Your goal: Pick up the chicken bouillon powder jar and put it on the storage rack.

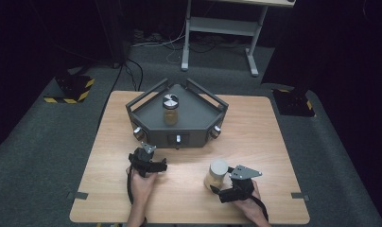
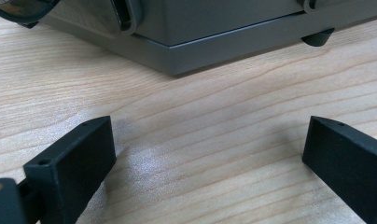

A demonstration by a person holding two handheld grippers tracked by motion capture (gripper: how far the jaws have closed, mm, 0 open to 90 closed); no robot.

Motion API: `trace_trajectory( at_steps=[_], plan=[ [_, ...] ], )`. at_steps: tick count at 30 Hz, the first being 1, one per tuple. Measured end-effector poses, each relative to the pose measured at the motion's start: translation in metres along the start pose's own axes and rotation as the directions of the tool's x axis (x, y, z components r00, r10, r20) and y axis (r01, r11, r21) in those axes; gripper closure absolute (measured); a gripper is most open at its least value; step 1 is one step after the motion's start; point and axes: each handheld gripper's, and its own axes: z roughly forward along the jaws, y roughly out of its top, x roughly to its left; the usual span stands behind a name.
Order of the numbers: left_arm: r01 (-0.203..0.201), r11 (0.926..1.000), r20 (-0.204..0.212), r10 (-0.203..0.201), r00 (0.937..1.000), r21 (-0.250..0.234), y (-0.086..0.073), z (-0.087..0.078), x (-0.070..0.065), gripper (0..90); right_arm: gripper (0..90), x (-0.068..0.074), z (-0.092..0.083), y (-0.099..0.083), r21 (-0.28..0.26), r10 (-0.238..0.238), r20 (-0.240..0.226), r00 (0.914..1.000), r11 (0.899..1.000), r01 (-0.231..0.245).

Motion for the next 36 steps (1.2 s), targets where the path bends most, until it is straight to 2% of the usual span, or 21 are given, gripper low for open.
trace_trajectory(
  at_steps=[7, 14, 26, 36],
  plan=[
    [0.000, 1.0000, 0.000, 0.000, 1.0000, 0.000, 0.000, 0.000, 0.000, 2.4, 5.8, 0.001, 0.011, 0.007, -0.012, 0.001, 0.015, 0.9999, 1.000, -0.001],
    [0.000, 1.0000, 0.000, 0.000, 1.0000, 0.000, 0.000, 0.000, 0.000, 2.4, 10.5, 0.001, 0.015, 0.006, -0.045, 0.002, 0.026, 0.9997, 0.999, -0.001],
    [-0.003, 1.0000, 0.000, 0.003, 1.0000, 0.002, 0.000, 0.000, 0.000, 2.4, 22.3, -0.006, 0.018, 0.005, -0.056, 0.010, -0.011, 0.9999, 0.998, -0.010],
    [-0.003, 1.0000, 0.000, 0.003, 1.0000, 0.002, 0.000, 0.000, 0.000, 2.4, 31.6, -0.010, 0.017, 0.003, -0.072, -0.011, -0.042, 0.9991, 0.997, 0.008]
  ],
)
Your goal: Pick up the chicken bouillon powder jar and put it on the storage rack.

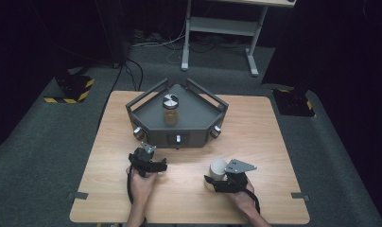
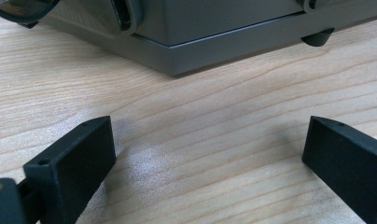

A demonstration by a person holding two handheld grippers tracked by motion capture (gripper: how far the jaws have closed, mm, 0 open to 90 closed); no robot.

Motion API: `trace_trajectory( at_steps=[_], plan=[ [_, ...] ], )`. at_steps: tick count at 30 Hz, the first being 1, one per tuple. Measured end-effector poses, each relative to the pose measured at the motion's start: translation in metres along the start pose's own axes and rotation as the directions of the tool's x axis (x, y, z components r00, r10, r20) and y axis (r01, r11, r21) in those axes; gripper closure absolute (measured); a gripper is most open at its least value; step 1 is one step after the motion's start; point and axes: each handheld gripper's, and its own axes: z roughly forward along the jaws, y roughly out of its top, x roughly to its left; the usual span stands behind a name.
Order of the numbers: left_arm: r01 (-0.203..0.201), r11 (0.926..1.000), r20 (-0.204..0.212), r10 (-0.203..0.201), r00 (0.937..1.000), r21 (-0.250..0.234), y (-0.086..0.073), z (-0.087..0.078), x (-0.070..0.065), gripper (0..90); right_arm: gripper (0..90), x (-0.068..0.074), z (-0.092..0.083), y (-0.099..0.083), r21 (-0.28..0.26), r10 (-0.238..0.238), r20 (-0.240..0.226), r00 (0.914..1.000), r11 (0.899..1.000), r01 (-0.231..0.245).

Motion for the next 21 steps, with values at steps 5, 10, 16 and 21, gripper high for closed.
trace_trajectory(
  at_steps=[5, 10, 16, 21],
  plan=[
    [0.000, 1.0000, 0.000, 0.000, 1.0000, 0.000, 0.0000, 0.0000, 0.0000, 2.4, 32.0, -0.0009, -0.0003, 0.0003, 0.000, -0.002, -0.004, 1.0000, 1.000, 0.002],
    [0.000, 1.0000, 0.000, 0.000, 1.0000, 0.000, -0.0001, 0.0000, -0.0001, 2.4, 32.3, -0.0006, -0.0005, 0.0008, 0.000, -0.004, -0.003, 1.0000, 1.000, 0.004],
    [0.000, 1.0000, 0.000, 0.000, 1.0000, 0.000, 0.0001, 0.0000, 0.0000, 2.4, 32.5, -0.0016, -0.0004, 0.0030, 0.007, -0.012, -0.006, 0.9999, 1.000, 0.012],
    [0.000, 1.0000, 0.000, 0.000, 1.0000, 0.000, 0.0000, 0.0000, 0.0000, 2.4, 32.6, -0.0030, -0.0012, 0.0058, 0.006, -0.018, -0.004, 0.9998, 1.000, 0.018]
  ],
)
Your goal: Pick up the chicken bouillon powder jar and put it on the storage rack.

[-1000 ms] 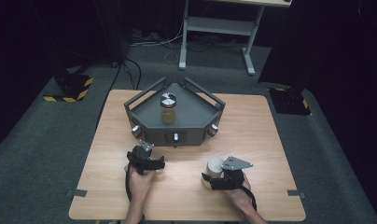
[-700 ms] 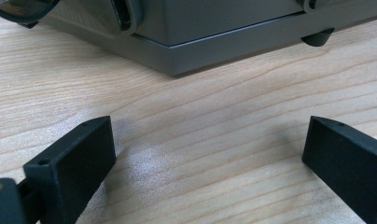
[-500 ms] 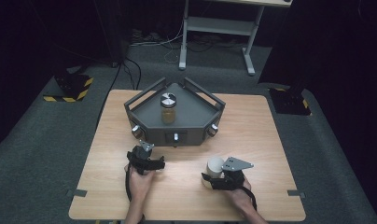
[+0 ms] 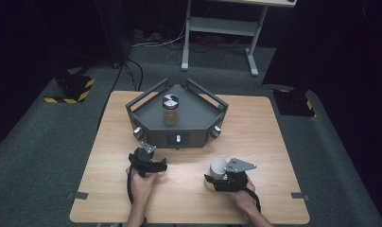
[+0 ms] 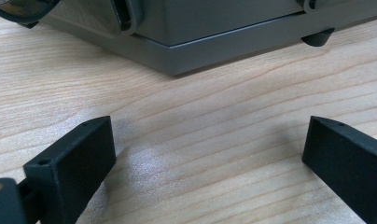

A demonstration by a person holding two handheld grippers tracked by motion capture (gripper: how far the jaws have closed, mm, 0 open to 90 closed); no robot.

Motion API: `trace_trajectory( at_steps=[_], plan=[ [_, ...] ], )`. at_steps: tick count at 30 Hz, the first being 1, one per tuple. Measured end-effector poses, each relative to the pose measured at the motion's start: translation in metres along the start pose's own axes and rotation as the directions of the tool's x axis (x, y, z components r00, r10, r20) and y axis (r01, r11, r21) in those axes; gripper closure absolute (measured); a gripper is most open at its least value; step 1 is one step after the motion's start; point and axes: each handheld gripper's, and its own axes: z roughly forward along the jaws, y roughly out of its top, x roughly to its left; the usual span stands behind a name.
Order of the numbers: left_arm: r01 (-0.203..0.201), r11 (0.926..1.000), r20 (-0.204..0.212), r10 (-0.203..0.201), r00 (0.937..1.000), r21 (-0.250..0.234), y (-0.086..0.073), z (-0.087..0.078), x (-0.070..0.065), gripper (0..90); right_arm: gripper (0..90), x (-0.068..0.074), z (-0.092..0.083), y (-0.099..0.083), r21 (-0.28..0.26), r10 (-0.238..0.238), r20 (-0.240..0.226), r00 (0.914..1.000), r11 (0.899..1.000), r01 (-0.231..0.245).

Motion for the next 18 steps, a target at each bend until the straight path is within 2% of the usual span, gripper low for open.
trace_trajectory(
  at_steps=[10, 18],
  plan=[
    [0.001, 1.0000, 0.000, -0.001, 1.0000, -0.001, 0.000, 0.000, 0.000, 2.5, 32.7, -0.009, -0.004, 0.012, -0.004, 0.001, -0.022, 0.9998, 1.000, -0.001],
    [0.001, 1.0000, 0.000, -0.001, 1.0000, 0.000, 0.000, 0.000, 0.000, 2.5, 32.8, -0.025, -0.008, 0.025, -0.010, 0.036, -0.059, 0.9976, 0.999, -0.037]
  ],
)
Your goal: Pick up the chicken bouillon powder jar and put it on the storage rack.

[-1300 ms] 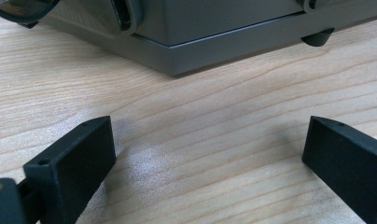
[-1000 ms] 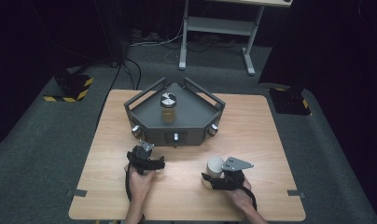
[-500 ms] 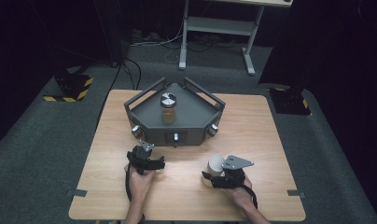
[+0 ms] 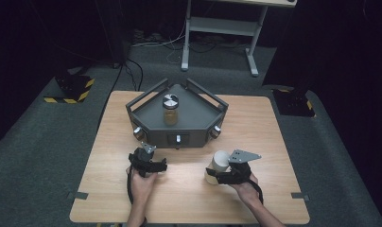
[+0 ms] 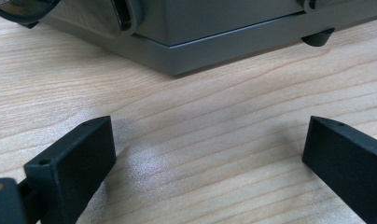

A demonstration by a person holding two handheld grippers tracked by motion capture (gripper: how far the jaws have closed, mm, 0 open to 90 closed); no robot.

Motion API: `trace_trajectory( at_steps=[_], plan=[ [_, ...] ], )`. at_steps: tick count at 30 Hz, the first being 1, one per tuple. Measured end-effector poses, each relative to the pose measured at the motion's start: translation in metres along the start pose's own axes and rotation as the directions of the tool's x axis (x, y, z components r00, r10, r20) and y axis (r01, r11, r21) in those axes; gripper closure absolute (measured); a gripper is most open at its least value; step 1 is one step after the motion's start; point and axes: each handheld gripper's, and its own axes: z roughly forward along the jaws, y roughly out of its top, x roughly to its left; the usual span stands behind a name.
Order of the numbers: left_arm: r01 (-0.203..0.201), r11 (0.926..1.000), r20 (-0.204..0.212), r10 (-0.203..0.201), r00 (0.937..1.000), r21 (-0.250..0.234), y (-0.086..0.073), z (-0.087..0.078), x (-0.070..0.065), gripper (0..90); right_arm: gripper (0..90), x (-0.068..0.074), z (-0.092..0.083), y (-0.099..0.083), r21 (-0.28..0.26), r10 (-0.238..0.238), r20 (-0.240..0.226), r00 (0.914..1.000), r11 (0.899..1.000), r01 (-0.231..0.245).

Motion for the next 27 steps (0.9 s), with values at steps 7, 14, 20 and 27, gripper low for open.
trace_trajectory(
  at_steps=[7, 14, 20, 27],
  plan=[
    [0.000, 1.0000, -0.001, 0.000, 1.0000, 0.000, 0.000, 0.000, 0.000, 2.6, 32.8, -0.009, -0.002, 0.021, -0.005, -0.009, -0.002, 1.0000, 1.000, 0.009],
    [0.001, 1.0000, -0.001, -0.001, 1.0000, -0.001, 0.000, 0.000, 0.000, 2.7, 32.8, -0.019, -0.001, 0.039, -0.025, 0.003, 0.002, 1.0000, 1.000, -0.003],
    [0.001, 1.0000, -0.001, -0.001, 1.0000, -0.001, 0.000, 0.000, 0.000, 2.9, 32.8, -0.023, -0.002, 0.061, -0.030, -0.007, 0.011, 0.9999, 1.000, 0.008],
    [0.001, 1.0000, -0.002, -0.001, 1.0000, -0.002, 0.000, 0.000, 0.000, 3.0, 32.9, -0.024, 0.000, 0.087, -0.033, -0.027, 0.010, 0.9996, 0.999, 0.027]
  ],
)
